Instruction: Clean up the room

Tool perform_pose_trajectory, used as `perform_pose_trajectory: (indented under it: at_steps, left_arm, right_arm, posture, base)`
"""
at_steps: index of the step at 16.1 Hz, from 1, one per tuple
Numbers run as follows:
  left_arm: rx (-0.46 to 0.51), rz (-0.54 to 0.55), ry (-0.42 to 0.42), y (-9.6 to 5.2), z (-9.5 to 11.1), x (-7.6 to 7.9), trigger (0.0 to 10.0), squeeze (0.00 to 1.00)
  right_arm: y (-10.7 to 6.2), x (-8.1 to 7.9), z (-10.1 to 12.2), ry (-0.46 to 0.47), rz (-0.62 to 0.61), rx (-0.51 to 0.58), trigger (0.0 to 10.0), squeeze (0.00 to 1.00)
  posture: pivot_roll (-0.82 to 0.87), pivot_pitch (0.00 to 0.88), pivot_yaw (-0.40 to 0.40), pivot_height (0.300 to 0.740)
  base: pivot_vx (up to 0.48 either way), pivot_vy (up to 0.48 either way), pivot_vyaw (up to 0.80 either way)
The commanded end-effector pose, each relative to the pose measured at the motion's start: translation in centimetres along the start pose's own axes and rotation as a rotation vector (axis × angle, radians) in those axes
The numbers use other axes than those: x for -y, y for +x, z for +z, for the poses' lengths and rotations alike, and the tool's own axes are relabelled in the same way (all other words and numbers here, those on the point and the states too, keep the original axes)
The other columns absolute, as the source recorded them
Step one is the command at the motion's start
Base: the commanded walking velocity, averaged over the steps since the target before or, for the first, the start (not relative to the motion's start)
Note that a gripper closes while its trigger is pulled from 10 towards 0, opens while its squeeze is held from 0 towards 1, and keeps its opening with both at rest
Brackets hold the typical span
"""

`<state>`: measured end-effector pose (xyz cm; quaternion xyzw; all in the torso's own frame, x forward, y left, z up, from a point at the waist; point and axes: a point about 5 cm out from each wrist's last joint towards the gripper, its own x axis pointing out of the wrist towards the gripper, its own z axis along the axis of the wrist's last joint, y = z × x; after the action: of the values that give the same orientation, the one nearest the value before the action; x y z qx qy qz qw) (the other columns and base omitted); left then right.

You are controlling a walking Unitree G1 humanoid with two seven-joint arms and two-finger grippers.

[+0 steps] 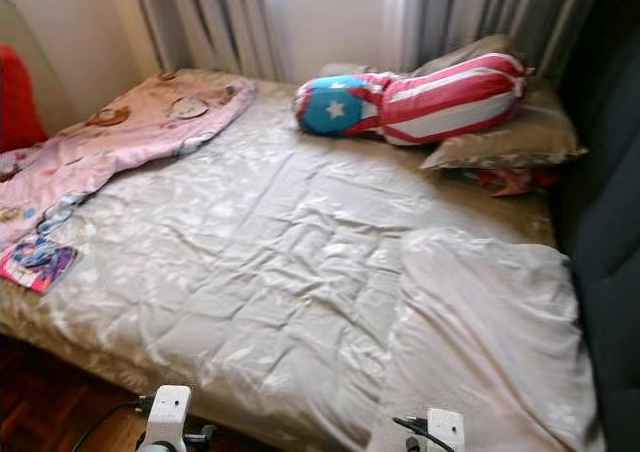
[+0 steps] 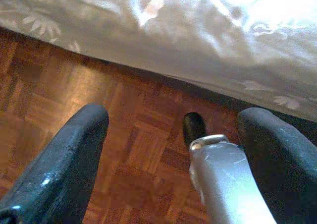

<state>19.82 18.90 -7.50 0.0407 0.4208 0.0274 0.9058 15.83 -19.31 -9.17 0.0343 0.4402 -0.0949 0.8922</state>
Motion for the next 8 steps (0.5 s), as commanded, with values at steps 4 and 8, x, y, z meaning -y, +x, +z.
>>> perform_pose_trajectory:
  at_steps: [4, 8]
  left_arm:
    - [-0.015, 0.008, 0.025, -0.06, -0.33, -0.11, 10.0, 0.00]
    - [-0.014, 0.010, 0.020, -0.05, -0.30, -0.11, 10.0, 0.00]
  right_arm:
    - [-0.07, 0.12, -0.31, -0.004, -0.003, -0.014, 10.0, 0.00]
    - [-0.06, 0.15, -0.31, -0.005, -0.004, -0.015, 10.0, 0.00]
  posture:
    - [-0.08, 0.000, 0.020, 0.740]
    - [-0.08, 0.000, 0.019, 0.740]
  base:
    - [0.000, 0.242, 0.00]
    - [0.000, 0.255, 0.00]
